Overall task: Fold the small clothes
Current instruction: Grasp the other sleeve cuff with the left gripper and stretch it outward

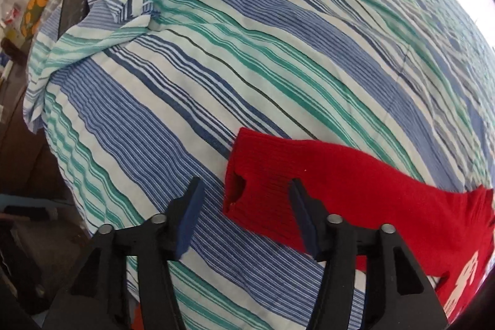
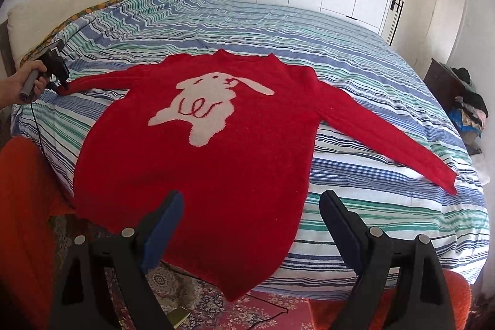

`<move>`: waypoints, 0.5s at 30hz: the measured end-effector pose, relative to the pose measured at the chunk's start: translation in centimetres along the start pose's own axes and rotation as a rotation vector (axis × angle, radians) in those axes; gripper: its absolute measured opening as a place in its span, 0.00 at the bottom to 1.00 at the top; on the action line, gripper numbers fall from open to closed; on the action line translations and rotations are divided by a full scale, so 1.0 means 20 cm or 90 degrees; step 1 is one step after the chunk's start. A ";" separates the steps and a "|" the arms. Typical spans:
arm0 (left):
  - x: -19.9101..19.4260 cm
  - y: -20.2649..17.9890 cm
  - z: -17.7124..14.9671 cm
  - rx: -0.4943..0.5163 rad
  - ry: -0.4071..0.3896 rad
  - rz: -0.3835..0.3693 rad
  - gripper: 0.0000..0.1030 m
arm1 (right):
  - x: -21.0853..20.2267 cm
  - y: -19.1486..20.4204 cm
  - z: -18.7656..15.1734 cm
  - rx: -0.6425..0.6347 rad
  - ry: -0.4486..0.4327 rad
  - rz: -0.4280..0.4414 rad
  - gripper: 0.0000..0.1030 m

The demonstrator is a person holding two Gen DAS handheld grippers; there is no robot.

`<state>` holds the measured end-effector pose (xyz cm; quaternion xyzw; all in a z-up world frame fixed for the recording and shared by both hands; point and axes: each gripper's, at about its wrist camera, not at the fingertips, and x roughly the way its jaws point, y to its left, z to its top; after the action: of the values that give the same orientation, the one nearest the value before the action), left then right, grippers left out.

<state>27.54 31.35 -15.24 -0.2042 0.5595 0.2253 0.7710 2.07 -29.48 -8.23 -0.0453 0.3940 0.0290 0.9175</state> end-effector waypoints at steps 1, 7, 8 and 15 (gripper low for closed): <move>-0.02 0.05 -0.01 -0.022 -0.011 -0.029 0.71 | 0.00 0.00 0.00 0.000 0.000 0.001 0.86; 0.00 0.12 -0.06 -0.017 -0.006 -0.078 0.71 | 0.06 0.00 0.00 0.007 0.021 0.013 0.86; 0.03 0.10 -0.07 0.000 0.004 -0.051 0.71 | 0.07 0.01 0.00 0.006 0.023 0.017 0.86; -0.13 -0.08 -0.16 0.102 -0.079 0.130 0.72 | 0.04 0.07 -0.01 -0.025 0.016 0.015 0.86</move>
<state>25.21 27.91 -13.56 -0.0693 0.5452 0.2695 0.7908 2.31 -28.07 -9.09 -0.0588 0.4057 0.0471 0.9109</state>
